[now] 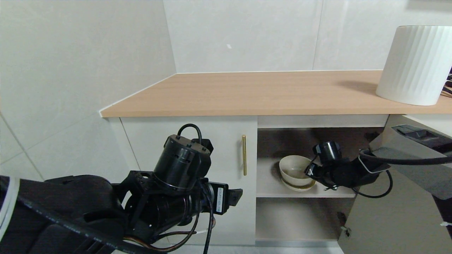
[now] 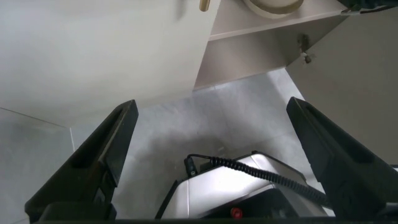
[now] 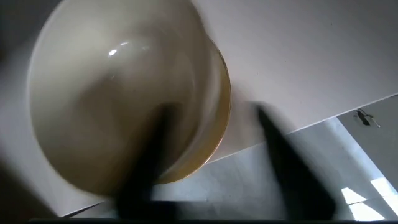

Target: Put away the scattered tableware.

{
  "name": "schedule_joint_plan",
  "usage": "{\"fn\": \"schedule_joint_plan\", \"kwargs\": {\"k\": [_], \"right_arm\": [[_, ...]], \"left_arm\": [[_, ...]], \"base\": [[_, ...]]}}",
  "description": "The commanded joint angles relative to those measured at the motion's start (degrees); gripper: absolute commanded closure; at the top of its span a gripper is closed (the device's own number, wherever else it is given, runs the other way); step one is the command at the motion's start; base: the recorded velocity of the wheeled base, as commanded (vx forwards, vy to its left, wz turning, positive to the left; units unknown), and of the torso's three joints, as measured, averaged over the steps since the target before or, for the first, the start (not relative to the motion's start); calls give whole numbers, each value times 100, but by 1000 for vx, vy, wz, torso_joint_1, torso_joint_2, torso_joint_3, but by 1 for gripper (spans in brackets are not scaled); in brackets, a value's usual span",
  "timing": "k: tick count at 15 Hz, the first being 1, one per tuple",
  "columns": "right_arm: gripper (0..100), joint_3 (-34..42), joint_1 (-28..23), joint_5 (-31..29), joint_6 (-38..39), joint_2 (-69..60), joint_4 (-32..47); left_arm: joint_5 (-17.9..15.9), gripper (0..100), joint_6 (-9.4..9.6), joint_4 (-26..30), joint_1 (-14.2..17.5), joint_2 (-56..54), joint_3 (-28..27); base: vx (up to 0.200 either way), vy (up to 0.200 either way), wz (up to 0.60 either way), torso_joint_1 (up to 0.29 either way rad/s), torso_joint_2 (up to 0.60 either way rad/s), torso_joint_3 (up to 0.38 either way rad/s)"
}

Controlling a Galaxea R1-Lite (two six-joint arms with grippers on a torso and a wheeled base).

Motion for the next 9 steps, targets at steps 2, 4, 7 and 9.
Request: {"fn": "schedule_joint_plan", "kwargs": {"k": [2,4,7,9], "right_arm": [[0,27,3,-1,-2,-22,1],[0,150,11,8,-2,-206,18],[0,1143,257,245,-231,-1428,256],[0,1978,460,632,-582,-2553,291]], "left_arm": [[3,0,-3,-1,19,17,1],[12,0,-47,-89,107,-19,1],[-14,0,-329,-414,432,-678,36],[-85,0,-320,-212,599,-1267,89]], "base": [[0,0,0,0,0,0],[0,0,0,0,0,0],[0,0,0,0,0,0],[0,0,0,0,0,0]]}}
